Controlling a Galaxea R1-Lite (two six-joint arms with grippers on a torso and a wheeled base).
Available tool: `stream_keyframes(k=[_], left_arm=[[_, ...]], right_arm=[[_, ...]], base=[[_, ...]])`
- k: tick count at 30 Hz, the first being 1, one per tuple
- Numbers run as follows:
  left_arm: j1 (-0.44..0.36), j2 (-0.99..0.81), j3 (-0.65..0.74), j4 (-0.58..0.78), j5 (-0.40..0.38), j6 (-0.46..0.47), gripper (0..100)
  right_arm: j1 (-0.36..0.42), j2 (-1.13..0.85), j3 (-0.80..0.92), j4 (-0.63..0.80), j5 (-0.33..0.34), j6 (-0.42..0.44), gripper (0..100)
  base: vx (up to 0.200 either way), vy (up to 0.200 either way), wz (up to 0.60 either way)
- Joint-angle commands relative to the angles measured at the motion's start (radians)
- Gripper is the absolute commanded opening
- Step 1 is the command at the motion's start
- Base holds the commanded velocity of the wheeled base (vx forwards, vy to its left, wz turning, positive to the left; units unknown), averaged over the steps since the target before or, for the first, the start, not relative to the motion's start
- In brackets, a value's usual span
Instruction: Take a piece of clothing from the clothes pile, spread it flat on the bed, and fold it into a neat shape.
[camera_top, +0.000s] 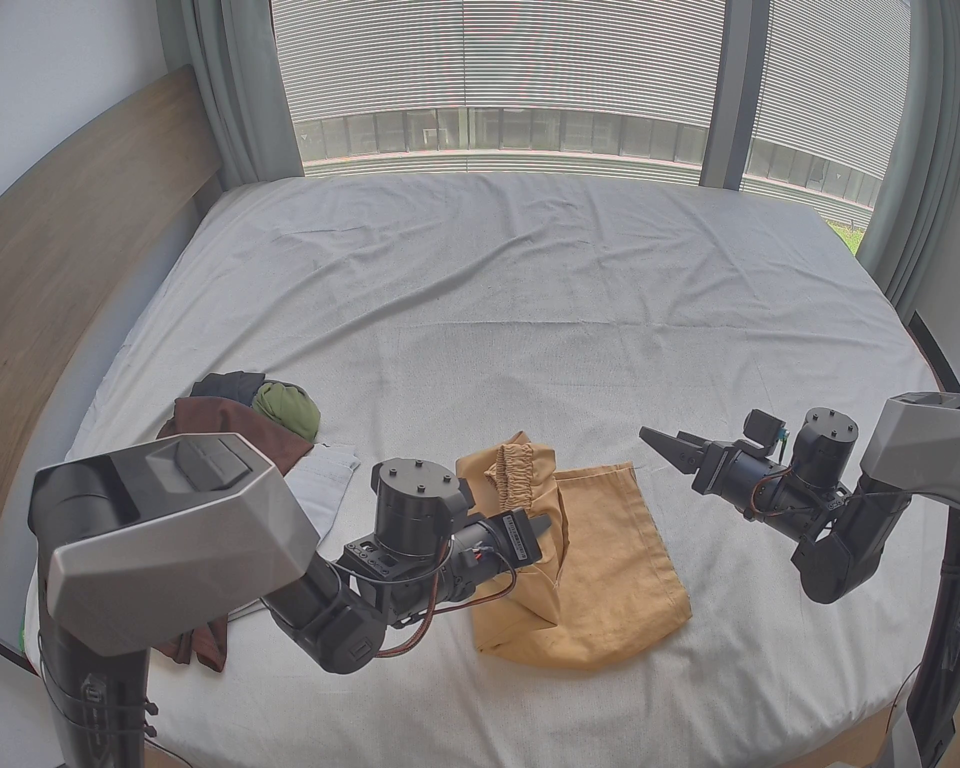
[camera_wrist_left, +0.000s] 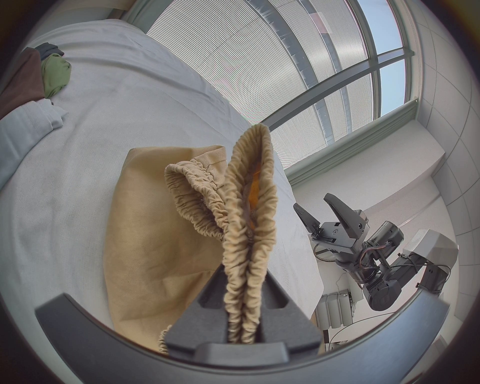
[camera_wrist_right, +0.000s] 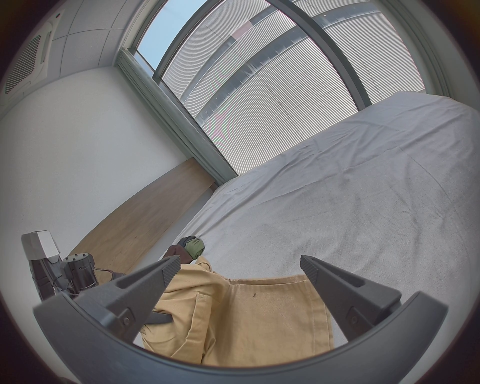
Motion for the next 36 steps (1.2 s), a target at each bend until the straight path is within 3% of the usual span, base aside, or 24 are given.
stream_keyframes(k=[1, 30, 31, 36], left_arm=[[-0.013, 0.027, -0.028, 0.007, -0.001, -0.001, 0], [-0.050, 0.077, -0.152, 0.118, -0.001, 0.001, 0], [-0.052, 0.077, -0.152, 0.118, -0.001, 0.001, 100], [-0.056, 0.077, -0.163, 0.118, -0.001, -0.001, 100]], right_arm=[[-0.003, 0.000, -0.004, 0.000, 0.001, 0.002, 100], [-0.015, 0.001, -0.012, -0.002, 0.001, 0.003, 100], [-0.015, 0.001, -0.012, -0.002, 0.001, 0.003, 100], [-0.015, 0.001, -0.013, -0.002, 0.001, 0.003, 100]], base=[[0.000, 0.000, 0.00], [0.000, 0.000, 0.00], [0.000, 0.000, 0.00], [0.000, 0.000, 0.00]])
